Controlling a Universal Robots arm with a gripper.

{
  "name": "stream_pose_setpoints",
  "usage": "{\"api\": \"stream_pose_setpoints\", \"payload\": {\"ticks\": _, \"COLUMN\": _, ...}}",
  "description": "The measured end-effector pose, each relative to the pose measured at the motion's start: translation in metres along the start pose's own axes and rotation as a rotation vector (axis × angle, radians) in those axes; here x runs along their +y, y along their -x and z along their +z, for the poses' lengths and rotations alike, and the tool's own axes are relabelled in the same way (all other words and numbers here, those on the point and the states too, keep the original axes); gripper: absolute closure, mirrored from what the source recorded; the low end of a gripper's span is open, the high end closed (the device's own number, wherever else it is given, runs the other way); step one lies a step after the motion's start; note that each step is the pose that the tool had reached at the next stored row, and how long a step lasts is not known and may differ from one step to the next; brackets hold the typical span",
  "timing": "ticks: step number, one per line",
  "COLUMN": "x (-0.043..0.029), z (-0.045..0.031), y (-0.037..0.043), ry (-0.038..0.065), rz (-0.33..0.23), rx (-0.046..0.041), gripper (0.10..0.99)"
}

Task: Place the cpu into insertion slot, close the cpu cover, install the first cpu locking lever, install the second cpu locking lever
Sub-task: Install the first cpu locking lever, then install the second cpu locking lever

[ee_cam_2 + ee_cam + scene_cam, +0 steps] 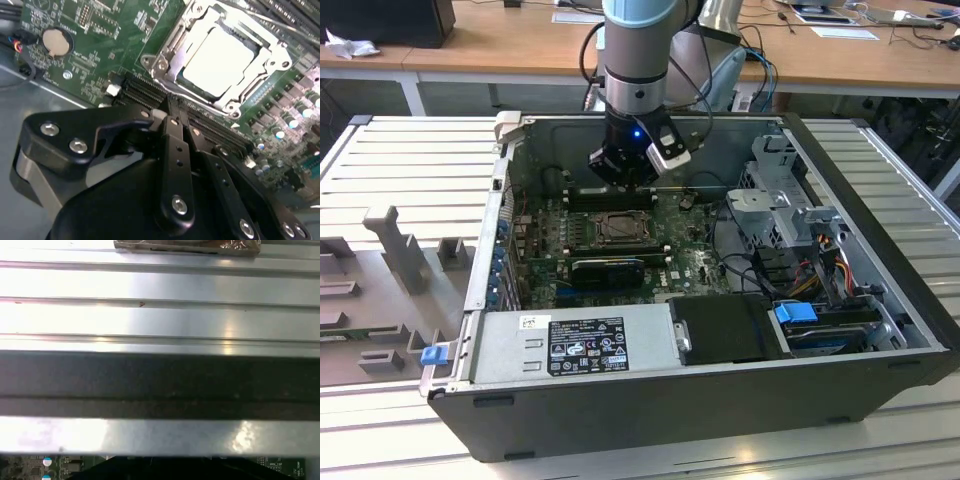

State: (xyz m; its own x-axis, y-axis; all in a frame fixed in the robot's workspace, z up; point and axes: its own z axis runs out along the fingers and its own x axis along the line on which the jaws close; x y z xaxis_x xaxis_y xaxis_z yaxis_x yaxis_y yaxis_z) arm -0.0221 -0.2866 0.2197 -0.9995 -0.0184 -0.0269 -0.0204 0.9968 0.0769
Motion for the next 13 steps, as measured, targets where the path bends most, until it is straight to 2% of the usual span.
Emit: {"api": "stream_pose_setpoints", "payload": {"ticks": 13, "x": -0.0085, "z": -0.0007, "y": -0.0002, "ry": 0.000, "rz": 0.000, "rx": 0.0000, "gripper": 0.980}}
